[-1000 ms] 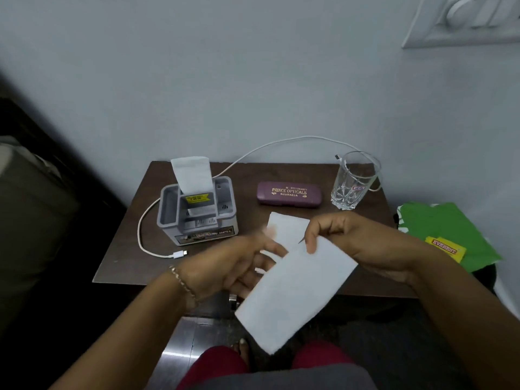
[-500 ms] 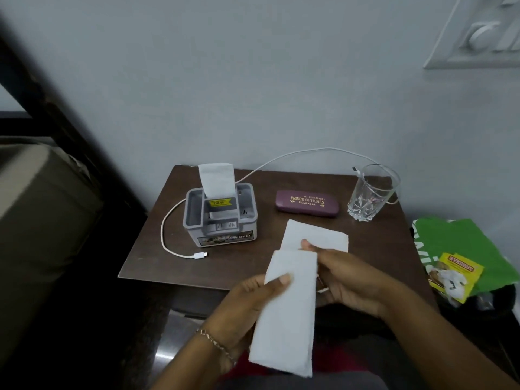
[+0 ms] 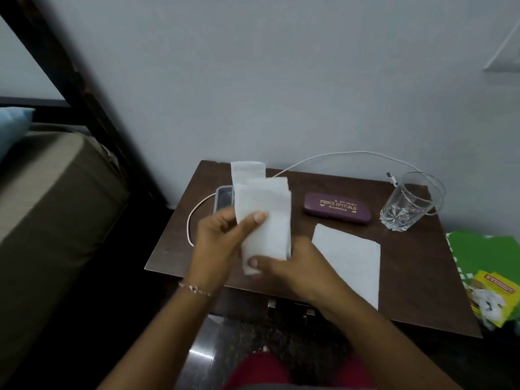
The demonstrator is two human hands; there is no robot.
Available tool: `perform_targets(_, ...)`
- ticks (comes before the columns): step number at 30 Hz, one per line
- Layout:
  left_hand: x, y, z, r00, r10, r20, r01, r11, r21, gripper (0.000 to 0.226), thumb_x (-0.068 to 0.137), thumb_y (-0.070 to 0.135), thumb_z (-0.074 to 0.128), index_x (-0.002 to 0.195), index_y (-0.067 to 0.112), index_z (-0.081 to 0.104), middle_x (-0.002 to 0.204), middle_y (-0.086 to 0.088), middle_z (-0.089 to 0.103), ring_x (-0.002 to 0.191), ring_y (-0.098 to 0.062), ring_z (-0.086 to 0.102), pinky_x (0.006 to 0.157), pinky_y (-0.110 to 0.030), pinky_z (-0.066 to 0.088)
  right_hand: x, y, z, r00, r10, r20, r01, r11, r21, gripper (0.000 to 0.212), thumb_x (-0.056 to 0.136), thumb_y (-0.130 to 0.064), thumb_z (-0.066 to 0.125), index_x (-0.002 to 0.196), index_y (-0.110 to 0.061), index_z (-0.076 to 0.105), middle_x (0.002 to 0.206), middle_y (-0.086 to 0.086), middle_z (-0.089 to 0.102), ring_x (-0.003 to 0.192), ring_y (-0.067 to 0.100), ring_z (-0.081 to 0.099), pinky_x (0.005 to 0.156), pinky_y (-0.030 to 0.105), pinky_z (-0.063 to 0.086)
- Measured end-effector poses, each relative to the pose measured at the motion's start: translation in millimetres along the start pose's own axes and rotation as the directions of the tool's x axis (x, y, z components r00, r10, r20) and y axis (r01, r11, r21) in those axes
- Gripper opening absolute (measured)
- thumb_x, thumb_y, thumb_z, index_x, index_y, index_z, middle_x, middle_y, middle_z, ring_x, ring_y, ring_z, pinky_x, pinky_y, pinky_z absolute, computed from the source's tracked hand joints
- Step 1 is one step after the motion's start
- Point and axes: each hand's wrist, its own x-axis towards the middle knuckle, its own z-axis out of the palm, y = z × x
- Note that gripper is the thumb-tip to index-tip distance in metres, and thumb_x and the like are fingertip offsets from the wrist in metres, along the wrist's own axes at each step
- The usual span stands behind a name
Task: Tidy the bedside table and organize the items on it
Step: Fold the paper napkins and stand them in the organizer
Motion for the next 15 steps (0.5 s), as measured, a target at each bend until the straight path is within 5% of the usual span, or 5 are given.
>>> perform_targets(5,58.0,19.2,-24.9,0.984,0.177,0.008,-0.177,0.98,0.091,0.006,0.076,0.011,0.068,0.081,0.012,0.072,0.074,0.008,0.073,0.073,-0.004,0.065,0.064,-0.019,0.052,58.2,-28.9,-1.3,0.987,-0.14,-0.083,0.119,0.97,-0.213,0.029,0.08,-0.026,0.07,0.105,-0.011,0.067,0.086,-0.003,0.066,0.074,0.01,0.06,0.062,0.017,0.048)
perform_targets(9,96.2,11.7,-44.8,0.975,0.211,0.077,-0.222,0.958,0.182,0.01,0.077,0.003,0.067,0.083,0.01,0.07,0.073,0.017,0.073,0.074,0.003,0.065,0.066,-0.013,0.05,114.1,-24.1,3.1,0.976,-0.203,-0.085,0.139,0.869,-0.474,0.029,0.083,-0.031,0.063,0.107,-0.016,0.065,0.11,0.006,0.066,0.106,0.025,0.057,0.091,0.036,0.042)
perform_targets(12,102.4,-3.5,-55.0,0.975,0.201,0.091,-0.217,0.951,0.222,0.01,0.075,0.003,0.069,0.084,0.007,0.071,0.076,0.013,0.073,0.078,0.0,0.064,0.069,-0.015,0.05,127.0,-13.4,3.9,0.966,-0.247,-0.08,0.119,0.695,-0.709,0.03,0.084,-0.038,0.059,0.109,-0.022,0.063,0.114,0.004,0.064,0.115,0.024,0.048,0.083,0.035,0.024)
perform_targets(15,102.3,-18.7,-62.0,0.975,0.213,0.058,-0.221,0.953,0.206,0.015,0.076,0.001,0.069,0.089,0.007,0.071,0.076,0.015,0.073,0.076,0.002,0.064,0.067,-0.012,0.049,131.2,-5.4,9.4,0.951,-0.307,-0.031,0.16,0.577,-0.801,0.029,0.086,-0.04,0.057,0.107,-0.023,0.064,0.107,0.004,0.065,0.11,0.024,0.048,0.083,0.038,0.024)
